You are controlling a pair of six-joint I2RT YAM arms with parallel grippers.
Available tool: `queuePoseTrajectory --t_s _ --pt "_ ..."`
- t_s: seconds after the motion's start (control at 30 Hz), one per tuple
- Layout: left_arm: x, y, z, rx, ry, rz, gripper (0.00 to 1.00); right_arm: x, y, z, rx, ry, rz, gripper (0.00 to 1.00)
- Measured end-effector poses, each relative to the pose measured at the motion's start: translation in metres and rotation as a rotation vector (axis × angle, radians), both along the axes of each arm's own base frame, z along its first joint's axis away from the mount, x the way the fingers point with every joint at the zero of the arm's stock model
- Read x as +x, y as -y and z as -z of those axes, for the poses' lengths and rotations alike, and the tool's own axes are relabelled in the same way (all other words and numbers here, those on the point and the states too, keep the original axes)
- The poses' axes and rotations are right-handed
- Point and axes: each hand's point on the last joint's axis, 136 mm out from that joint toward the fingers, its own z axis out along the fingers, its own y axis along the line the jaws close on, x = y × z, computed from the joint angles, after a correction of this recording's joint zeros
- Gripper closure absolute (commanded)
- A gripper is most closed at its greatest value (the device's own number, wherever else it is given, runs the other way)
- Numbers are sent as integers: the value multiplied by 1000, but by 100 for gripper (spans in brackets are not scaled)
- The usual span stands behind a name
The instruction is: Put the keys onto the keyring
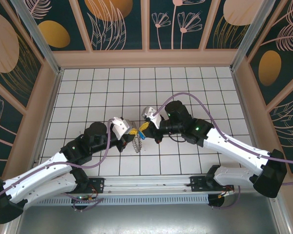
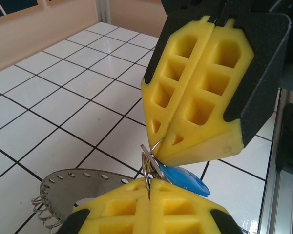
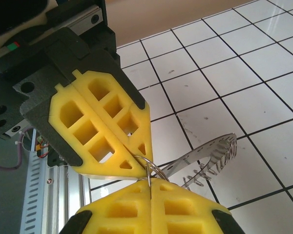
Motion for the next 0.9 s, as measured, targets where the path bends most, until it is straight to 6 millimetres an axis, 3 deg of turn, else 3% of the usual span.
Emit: queuePoseTrajectory --t_s 0.9 --pt "-2 1 0 5 6 2 100 13 4 5 1 -70 51 100"
